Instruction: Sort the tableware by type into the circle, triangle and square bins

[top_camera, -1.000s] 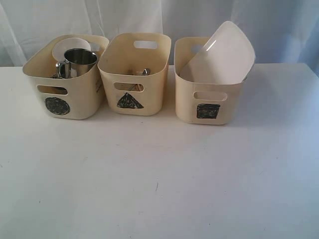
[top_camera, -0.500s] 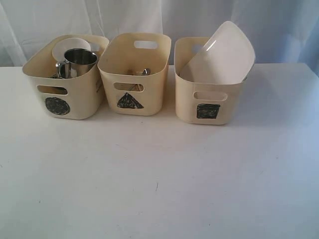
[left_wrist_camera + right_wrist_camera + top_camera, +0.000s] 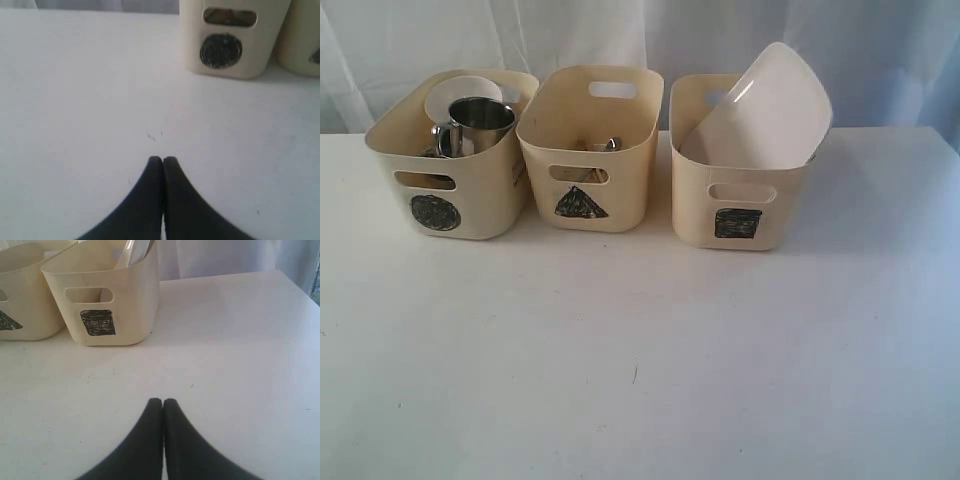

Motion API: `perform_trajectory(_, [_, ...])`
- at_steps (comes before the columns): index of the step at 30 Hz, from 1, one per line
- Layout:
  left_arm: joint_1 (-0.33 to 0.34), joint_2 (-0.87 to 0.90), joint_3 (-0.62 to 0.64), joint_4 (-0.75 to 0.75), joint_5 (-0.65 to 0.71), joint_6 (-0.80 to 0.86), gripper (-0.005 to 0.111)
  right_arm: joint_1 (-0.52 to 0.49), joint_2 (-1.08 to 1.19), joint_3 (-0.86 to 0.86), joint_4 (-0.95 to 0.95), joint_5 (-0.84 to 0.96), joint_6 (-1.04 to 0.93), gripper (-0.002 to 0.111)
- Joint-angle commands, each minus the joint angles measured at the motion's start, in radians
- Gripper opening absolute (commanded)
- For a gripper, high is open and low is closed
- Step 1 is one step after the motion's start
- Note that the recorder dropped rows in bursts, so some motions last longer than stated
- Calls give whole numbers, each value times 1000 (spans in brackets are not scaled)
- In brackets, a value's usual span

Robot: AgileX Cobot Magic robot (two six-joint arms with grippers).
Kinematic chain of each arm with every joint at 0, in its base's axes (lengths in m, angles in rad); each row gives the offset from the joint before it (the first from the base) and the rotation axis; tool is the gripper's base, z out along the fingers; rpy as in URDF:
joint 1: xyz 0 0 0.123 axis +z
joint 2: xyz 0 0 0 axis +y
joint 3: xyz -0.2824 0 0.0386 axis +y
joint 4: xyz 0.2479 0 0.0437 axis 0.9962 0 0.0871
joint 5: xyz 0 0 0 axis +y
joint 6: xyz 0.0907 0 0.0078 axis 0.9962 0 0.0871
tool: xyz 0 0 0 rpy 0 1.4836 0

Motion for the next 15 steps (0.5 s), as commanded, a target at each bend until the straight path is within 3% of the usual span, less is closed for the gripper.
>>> perform_trajectory(1, [3,-4,2,-3,-72,7,0,-8,-7,1,-5,-4,3,0])
perform_trajectory(15, [3,-4,2,26,-70,7,0,-8,-7,1,-5,-4,3,0])
